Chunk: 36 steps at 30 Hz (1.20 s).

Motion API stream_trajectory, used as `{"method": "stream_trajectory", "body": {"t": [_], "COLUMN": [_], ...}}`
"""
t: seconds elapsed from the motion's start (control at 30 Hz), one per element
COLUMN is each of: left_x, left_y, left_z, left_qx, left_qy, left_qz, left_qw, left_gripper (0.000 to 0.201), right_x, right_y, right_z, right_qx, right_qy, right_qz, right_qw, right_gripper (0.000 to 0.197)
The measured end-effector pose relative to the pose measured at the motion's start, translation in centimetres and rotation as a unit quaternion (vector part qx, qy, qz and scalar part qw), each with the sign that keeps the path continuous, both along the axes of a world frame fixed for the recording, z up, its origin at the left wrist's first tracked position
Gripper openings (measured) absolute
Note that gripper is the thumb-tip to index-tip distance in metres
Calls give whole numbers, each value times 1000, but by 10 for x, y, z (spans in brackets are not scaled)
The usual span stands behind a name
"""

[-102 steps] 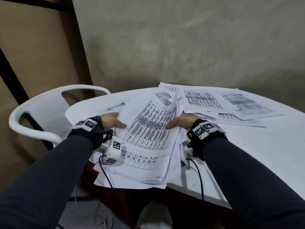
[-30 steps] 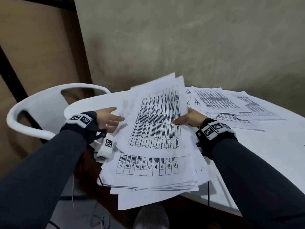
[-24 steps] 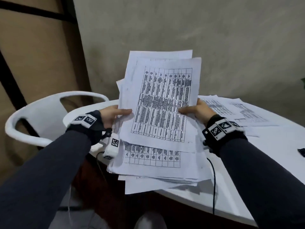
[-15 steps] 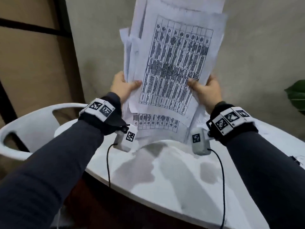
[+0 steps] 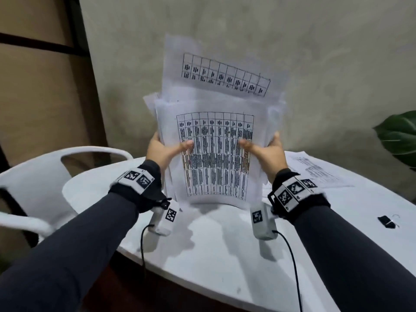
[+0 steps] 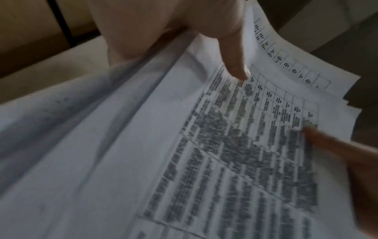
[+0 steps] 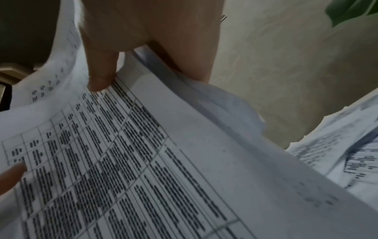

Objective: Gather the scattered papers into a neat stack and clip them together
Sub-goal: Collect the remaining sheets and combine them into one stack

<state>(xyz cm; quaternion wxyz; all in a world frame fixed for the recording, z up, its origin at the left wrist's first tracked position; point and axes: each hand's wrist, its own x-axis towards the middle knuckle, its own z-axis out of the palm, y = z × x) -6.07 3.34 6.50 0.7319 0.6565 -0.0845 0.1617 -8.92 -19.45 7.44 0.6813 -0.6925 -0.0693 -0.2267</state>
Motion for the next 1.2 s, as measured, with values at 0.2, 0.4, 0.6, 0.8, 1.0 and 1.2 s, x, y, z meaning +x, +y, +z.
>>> {"method": "stream_trajectory", "body": {"t": [0.2,0.4,0.6,0.8,1.0,1.2], "left_x": [12,16,13,17,43,103], "left_y": [9,8,-6,-23,-25,3], "left_z": [-25,-23,-10,-30,-30,-22], "left_qx": [-17,76,70,108,151,200], "left_qy": [11,3,0,18,57,170], "left_qz": [-6,-46,31,41,70,128], "left_qw": [1000,996,997,993,984,956], "left_gripper": [120,66,20,31,35,52], "right_x": [6,13,30,33,34,73], "right_y": [-2,1,3,-2,-30,-98], "right_z": [-21,-18,-11,-58,-54,-64], "right_qx": [-17,-58,-20,-86,-160,-355], "right_qy": [24,23,13,140,226,316], "right_qz": [-21,-21,-51,-59,49,-86], "right_qw": [999,998,998,985,960,876], "right_gripper": [110,52,29,52,62,71]}}
